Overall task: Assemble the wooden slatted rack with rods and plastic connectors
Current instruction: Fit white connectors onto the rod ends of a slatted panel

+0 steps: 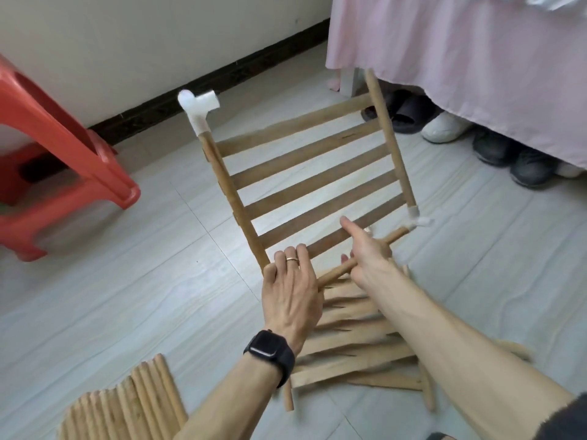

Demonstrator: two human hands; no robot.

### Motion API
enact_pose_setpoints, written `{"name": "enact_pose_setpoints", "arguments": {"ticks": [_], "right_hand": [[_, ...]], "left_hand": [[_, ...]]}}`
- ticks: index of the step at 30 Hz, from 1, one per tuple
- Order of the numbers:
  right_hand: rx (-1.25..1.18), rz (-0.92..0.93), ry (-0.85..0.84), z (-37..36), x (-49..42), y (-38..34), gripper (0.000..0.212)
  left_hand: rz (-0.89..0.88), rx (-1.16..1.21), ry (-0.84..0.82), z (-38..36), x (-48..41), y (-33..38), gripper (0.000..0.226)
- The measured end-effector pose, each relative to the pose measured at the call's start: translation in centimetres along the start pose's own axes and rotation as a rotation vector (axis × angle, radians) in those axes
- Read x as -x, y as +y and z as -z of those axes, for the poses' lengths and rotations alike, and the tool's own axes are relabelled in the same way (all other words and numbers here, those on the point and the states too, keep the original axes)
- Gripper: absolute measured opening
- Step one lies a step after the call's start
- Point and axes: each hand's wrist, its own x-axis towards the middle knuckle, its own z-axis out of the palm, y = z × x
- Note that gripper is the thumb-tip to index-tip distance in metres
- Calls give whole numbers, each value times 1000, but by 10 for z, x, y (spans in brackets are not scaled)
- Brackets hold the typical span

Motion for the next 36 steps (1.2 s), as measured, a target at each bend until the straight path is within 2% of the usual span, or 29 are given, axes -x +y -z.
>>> {"name": "enact_pose_setpoints", "arguments": {"ticks": [2,3,6,9,12,15,18,20,22,24,28,29,31,32,34,36], "right_hand": [[90,72,54,-5,-3,-6,109],[165,106,75,-6,-3,-8,111],[455,269,128,-4,-9,-18,100],[778,423,132,7,-21,-26,85],[1014,531,32,27,-35,-27,67],[1149,549,-104,40,-44,-25,69],[1245,629,-236,38,-47,-24,67],[1320,673,-328,33,-43,-28,65],[1405,696,-394,24,-41,-32,66],[1506,700,-404,15,-44,-31,68],[1718,705,-339,2,-55,-8,77],[1767,752,-320,2,-56,0,79],[1777,978,-279,8,-55,24,82],[1699,1133,-287,16,-50,36,75],[1429,1420,-347,40,-33,60,52],[1174,1512,-367,71,-11,84,36]], "left_hand": [[13,34,-70,9,-6,2,55],[13,42,-124,14,-9,2,57],[-10,173,-332,23,-15,-2,62],[-58,320,-436,40,-18,-15,50],[-86,279,-332,55,-29,-36,49],[-54,170,-167,56,-52,-66,57],[40,109,-198,45,-68,-89,72],[110,109,-288,29,-67,-97,70],[221,294,-396,11,-57,-102,59],[329,570,-430,-10,-38,-103,53],[490,670,-320,-47,11,-87,56],[539,686,-314,-54,22,-84,55],[640,705,-311,-66,41,-85,53],[688,706,-304,-70,49,-92,53],[782,689,-289,-76,61,-114,54],[895,647,-267,-76,69,-145,56]]}}
